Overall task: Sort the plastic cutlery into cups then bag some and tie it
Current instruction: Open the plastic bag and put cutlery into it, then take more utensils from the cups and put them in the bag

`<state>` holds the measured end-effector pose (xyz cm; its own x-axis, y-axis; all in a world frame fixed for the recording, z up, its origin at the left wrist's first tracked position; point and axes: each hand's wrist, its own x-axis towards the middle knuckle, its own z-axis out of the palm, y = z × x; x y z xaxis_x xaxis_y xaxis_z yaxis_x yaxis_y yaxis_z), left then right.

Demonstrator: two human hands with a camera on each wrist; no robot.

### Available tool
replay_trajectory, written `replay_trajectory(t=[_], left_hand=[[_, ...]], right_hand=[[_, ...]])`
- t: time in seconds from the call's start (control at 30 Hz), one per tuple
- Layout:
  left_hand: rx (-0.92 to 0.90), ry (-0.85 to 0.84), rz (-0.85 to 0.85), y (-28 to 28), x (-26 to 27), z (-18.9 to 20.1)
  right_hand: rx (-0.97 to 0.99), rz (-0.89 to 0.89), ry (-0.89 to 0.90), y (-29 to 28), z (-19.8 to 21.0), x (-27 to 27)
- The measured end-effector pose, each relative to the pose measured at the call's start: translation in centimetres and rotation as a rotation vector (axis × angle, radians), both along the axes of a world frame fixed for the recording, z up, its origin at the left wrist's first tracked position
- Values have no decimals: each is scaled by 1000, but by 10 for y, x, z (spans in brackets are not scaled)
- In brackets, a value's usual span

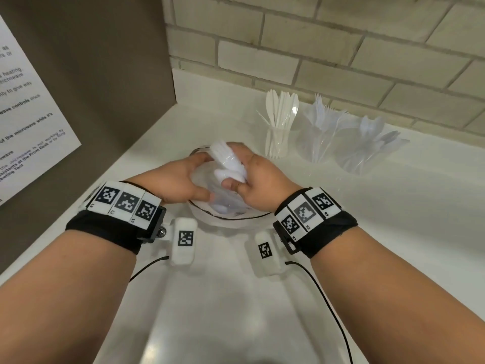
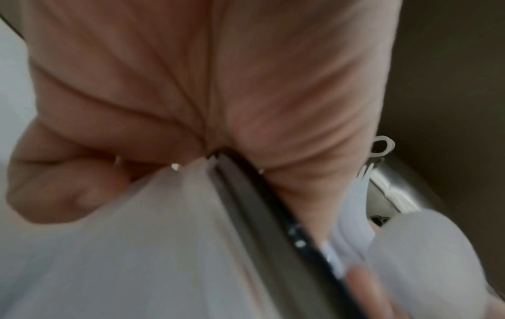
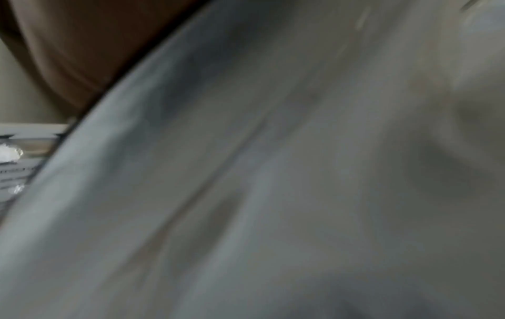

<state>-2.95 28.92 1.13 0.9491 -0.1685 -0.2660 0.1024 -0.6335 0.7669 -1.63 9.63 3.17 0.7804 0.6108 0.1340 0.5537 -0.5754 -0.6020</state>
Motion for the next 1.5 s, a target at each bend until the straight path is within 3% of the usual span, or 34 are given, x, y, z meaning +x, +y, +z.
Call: replay_trajectory(t=[0.2,0.47,0.7,0.9,1.03,1.1,1.2,1.27,1.37,1.43,1.5], left_hand=[[-17,-92,-27,-4,-7,4],[-37,-213,102,-11,-4,13],[106,-200,92,-12,-5,11],[145,-213,99,-9,-7,16],[255,-160,26,-5,-8,16],[304,-177,81,5,-5,17],[395,-193,232,25,1,24],[424,-158,293,37,2,31],[441,-186,311,41,-2,43],[284,-432,358,26,-5,48],[-196,-585,421,-4,-8,55]], right_hand=[[348,-182,33,-9,14,12],[158,-143,140,-6,6,5],[391,-182,224,-3,0,-1],[187,-150,228,-8,3,-1],[543,-354,243,-2,24,-1],[801,-477,183,-2,39,3],[1181,-506,156,-12,60,10],[1305,-497,163,-19,66,14],[1330,-520,182,-26,63,16],[1329,-540,192,-27,62,17],[1331,-539,181,-27,69,18]])
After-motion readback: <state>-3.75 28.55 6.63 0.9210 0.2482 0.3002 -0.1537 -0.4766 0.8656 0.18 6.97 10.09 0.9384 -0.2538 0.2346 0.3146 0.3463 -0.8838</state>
